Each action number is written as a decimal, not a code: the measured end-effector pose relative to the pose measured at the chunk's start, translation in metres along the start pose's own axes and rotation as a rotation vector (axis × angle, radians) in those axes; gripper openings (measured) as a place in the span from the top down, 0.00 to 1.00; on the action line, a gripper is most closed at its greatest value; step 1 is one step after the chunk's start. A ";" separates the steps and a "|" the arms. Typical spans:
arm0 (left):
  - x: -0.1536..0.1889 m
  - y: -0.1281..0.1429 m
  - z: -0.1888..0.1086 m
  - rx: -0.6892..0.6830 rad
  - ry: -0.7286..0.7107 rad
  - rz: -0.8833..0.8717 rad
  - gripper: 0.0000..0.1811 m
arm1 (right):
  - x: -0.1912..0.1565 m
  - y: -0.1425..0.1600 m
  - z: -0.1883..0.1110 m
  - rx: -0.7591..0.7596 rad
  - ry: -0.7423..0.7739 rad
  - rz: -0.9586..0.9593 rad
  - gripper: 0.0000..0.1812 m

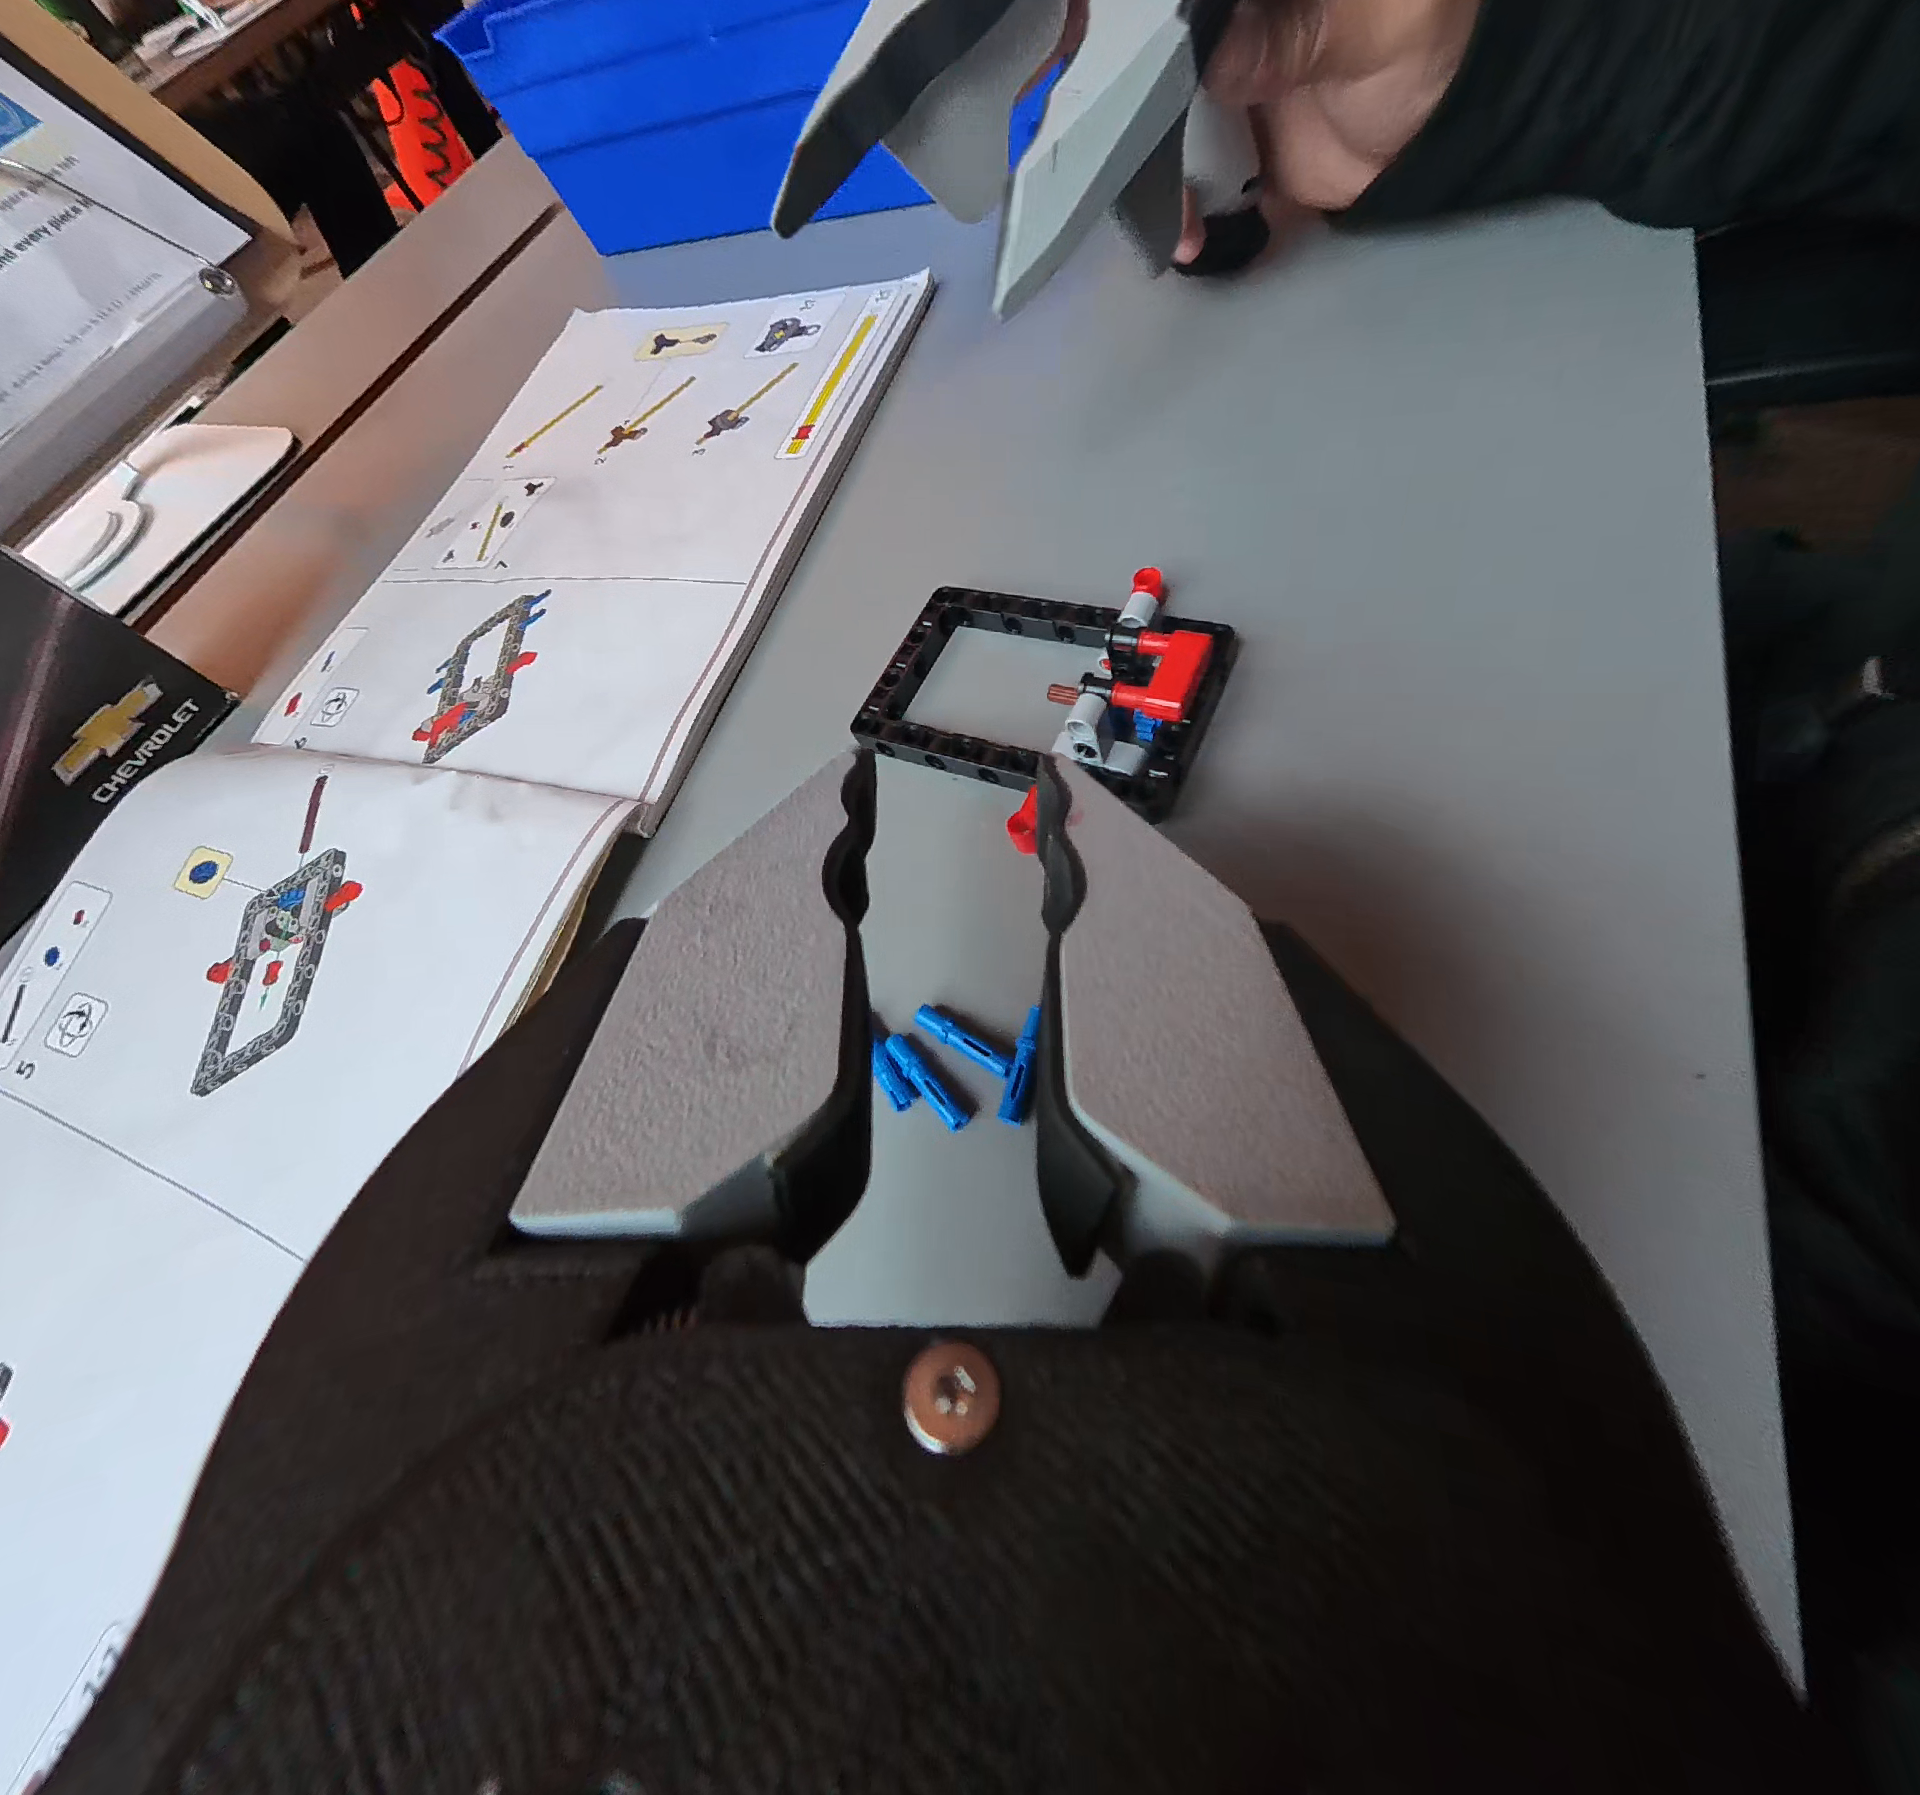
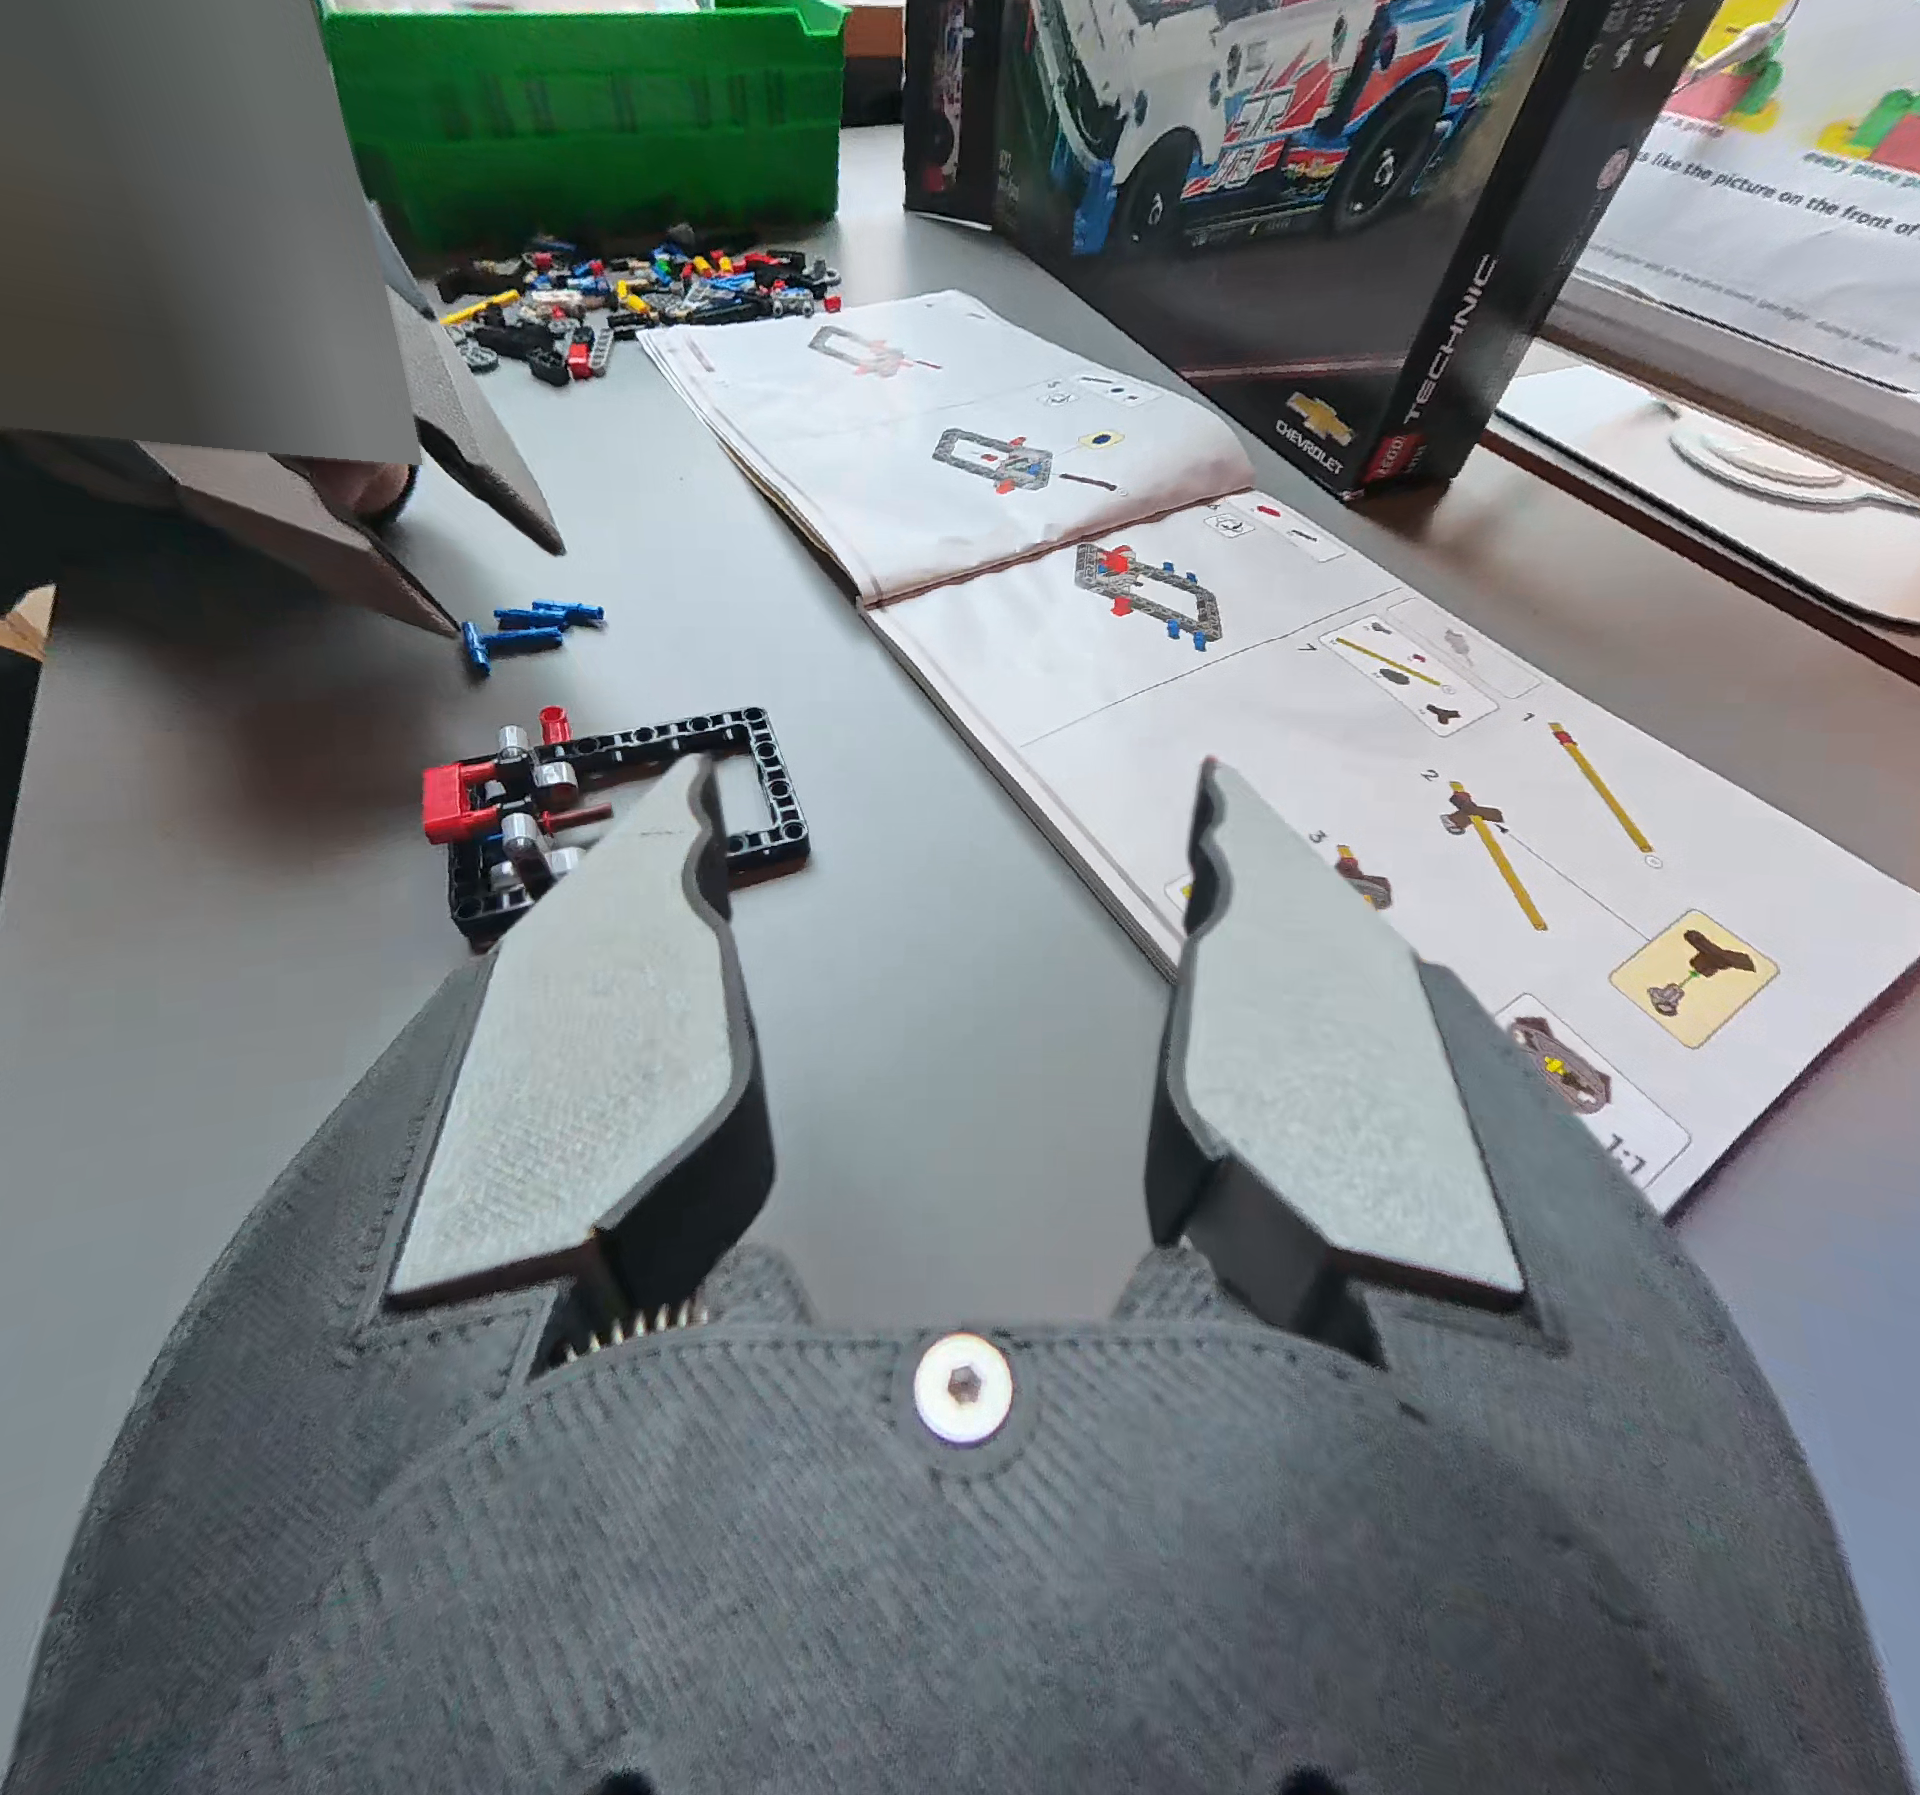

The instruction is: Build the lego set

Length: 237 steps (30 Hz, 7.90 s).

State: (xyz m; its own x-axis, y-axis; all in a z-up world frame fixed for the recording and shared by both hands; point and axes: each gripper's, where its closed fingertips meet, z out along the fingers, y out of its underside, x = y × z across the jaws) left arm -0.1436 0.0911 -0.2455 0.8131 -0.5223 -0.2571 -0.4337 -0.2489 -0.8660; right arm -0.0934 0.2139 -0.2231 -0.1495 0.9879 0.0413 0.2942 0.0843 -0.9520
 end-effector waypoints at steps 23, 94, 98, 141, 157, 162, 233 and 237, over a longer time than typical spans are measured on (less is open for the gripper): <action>-0.005 -0.008 -0.008 0.077 0.033 -0.086 0.84 | -0.005 -0.002 0.013 0.007 -0.020 -0.036 0.42; 0.037 0.013 0.033 -0.199 0.613 -0.104 0.90 | -0.114 0.048 0.043 -0.717 -0.413 -0.345 0.87; 0.032 0.014 0.038 -0.202 0.555 -0.070 0.97 | -0.114 0.048 0.042 -0.700 -0.429 -0.321 0.87; 0.043 0.013 0.042 -0.240 0.572 -0.187 0.80 | -0.111 0.040 0.034 -0.403 -0.474 -0.013 0.85; 0.023 0.025 0.018 -0.263 0.497 -0.149 0.70 | -0.115 0.031 0.046 -0.600 -0.318 -0.059 0.81; 0.008 0.027 0.005 -0.243 0.470 -0.159 0.70 | -0.114 0.037 0.051 -0.583 -0.298 -0.062 0.81; 0.019 0.028 0.018 -0.224 0.571 -0.142 0.97 | -0.123 0.032 0.066 -0.849 -0.639 -0.545 0.89; 0.018 0.028 0.018 -0.225 0.572 -0.142 0.97 | -0.121 0.032 0.067 -0.859 -0.661 -0.594 0.89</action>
State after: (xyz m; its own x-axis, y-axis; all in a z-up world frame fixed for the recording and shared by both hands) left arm -0.1344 0.0892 -0.2823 0.5597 -0.8094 0.1777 -0.4584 -0.4810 -0.7474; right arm -0.1292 0.0879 -0.2787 -0.8461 0.5330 0.0003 0.5048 0.8015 -0.3205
